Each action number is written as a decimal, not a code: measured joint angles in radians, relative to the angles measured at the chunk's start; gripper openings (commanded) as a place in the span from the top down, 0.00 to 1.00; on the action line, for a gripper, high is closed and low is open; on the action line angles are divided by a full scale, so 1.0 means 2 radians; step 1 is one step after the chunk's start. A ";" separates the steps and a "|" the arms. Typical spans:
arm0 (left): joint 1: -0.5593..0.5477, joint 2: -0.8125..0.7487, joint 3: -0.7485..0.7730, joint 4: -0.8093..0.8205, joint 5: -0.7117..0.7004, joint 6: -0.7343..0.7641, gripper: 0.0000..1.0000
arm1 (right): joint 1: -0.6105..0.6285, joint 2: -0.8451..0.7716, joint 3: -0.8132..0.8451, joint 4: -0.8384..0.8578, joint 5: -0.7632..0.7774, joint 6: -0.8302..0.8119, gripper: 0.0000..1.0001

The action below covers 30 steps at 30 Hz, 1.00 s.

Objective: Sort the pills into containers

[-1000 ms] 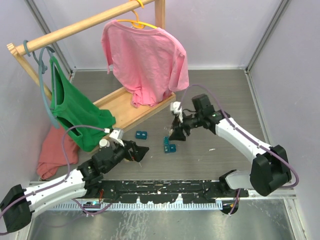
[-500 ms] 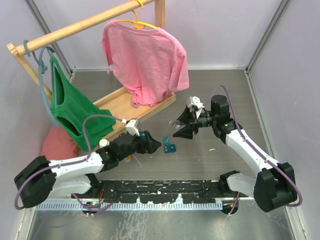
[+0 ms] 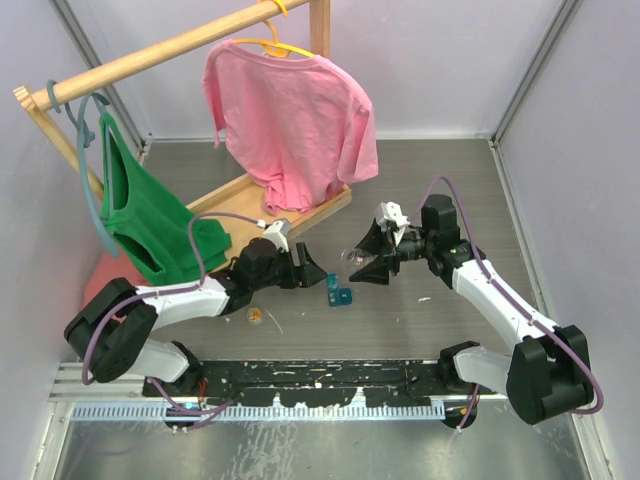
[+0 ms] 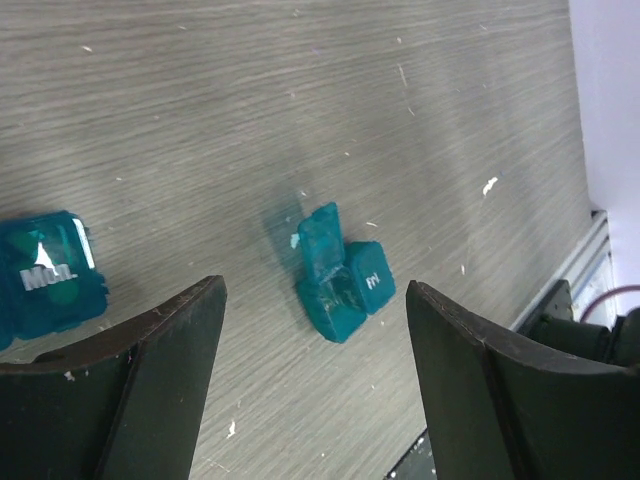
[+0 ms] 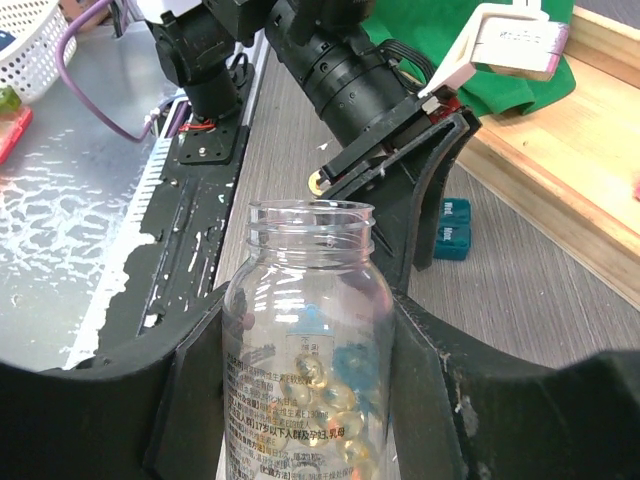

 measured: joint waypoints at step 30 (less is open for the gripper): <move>-0.082 -0.210 0.017 -0.512 -0.262 -0.068 0.29 | 0.000 0.025 -0.015 -0.034 0.009 -0.077 0.99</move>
